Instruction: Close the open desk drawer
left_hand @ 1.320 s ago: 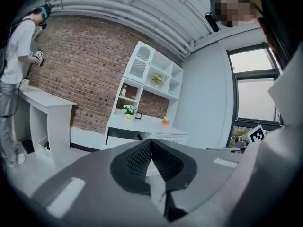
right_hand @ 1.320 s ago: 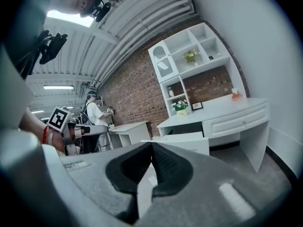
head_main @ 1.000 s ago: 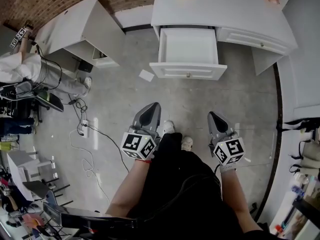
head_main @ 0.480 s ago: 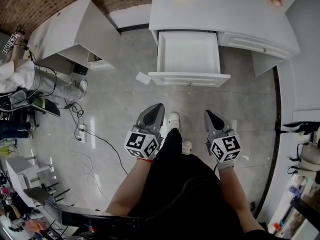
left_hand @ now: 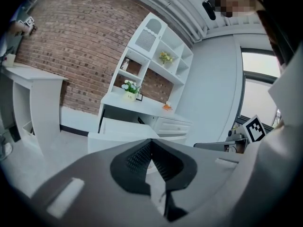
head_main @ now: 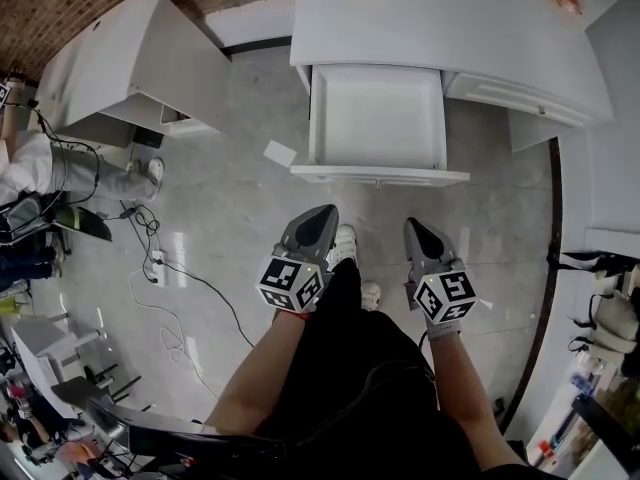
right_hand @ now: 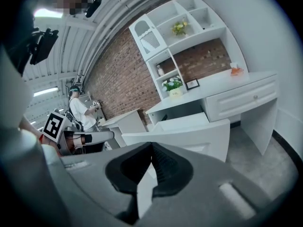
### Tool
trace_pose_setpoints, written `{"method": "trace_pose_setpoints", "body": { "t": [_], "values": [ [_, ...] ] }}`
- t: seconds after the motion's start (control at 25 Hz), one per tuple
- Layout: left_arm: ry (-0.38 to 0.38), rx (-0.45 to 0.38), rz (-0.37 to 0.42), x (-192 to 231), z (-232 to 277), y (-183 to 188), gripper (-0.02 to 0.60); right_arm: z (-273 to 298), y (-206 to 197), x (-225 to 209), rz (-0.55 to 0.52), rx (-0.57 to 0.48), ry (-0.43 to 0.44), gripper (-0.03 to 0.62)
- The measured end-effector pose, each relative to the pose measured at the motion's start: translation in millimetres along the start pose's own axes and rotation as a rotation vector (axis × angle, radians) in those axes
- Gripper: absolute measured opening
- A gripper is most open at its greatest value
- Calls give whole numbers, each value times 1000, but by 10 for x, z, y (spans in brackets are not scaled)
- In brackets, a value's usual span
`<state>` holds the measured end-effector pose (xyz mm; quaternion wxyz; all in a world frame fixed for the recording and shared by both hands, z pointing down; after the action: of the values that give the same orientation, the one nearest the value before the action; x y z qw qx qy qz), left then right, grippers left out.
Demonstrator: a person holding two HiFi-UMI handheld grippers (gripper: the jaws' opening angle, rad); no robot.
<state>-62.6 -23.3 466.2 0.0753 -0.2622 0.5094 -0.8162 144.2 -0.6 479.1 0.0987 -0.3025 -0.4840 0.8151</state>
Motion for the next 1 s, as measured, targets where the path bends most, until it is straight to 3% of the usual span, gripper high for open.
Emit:
{"method": "trace_pose_setpoints", "body": {
  "t": [0.52, 1.0],
  "values": [
    [-18, 103, -53, 386, 645, -174, 3, 721, 17, -348, 30, 106, -152, 2],
    [-114, 155, -57, 495, 910, -98, 3, 986, 104, -485, 53, 115, -213, 2]
  ]
}}
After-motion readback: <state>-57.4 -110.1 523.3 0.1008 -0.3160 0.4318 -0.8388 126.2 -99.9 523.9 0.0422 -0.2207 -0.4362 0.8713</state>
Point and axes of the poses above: the fingertips, and each gripper's own axes: z forward along the fingers, x to its left, y out of its top, the point moved 6 cm from there along -z, backward along the fingers, and after that the axes turned 5 degrees about y, right-handed, at the moved point
